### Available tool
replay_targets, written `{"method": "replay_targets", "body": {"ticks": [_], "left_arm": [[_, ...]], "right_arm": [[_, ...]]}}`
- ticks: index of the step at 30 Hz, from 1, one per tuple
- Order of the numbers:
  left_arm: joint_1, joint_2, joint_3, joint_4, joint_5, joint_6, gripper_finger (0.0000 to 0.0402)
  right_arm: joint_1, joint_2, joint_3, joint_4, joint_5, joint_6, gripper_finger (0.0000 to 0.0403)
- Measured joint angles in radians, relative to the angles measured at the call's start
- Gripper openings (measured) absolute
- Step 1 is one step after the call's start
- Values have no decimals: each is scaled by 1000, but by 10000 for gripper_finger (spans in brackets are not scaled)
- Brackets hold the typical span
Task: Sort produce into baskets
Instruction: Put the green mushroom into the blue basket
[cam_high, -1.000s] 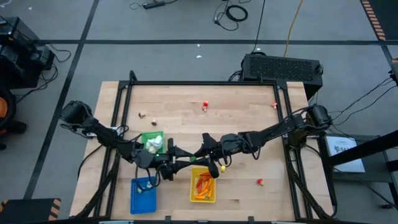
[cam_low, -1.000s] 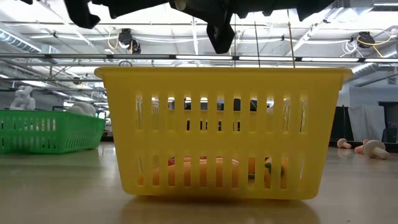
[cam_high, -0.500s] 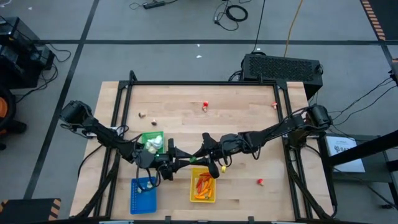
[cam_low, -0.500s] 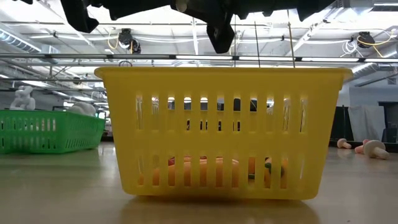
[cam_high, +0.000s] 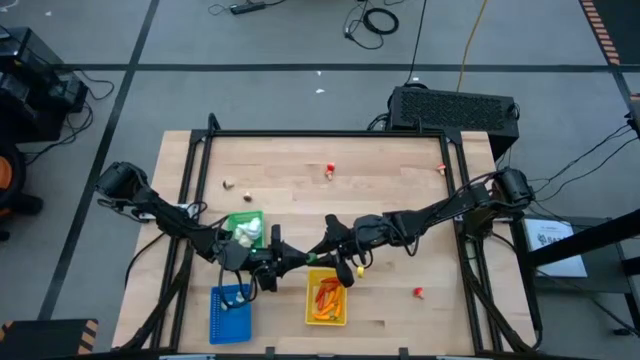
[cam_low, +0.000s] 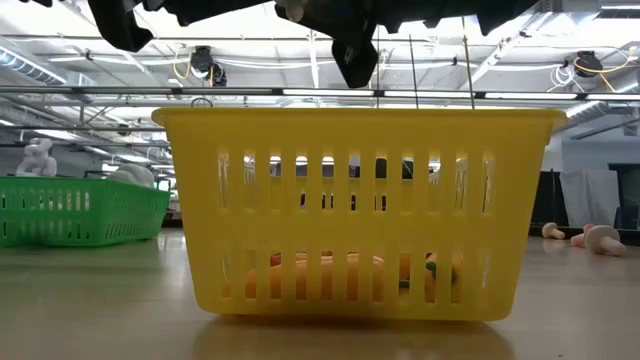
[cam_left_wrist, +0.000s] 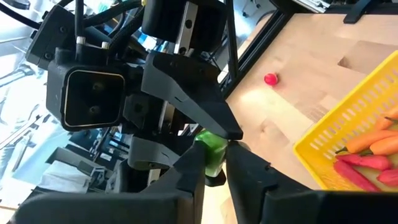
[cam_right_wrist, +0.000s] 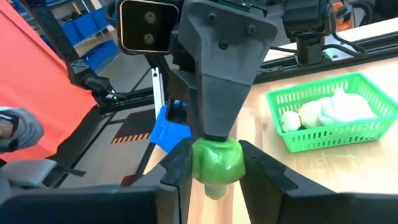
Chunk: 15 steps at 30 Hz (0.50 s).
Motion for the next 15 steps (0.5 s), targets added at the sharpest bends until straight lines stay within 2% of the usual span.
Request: {"method": "replay_targets", "body": {"ticks": [8,15], "left_arm": [[0,0,0,-5,12,0,42],[0,0,0,-27,10,-2,38]], "right_arm": [[-4,0,0,-3,0,27,117],[-13,0,0,-12,5,39,193]]}}
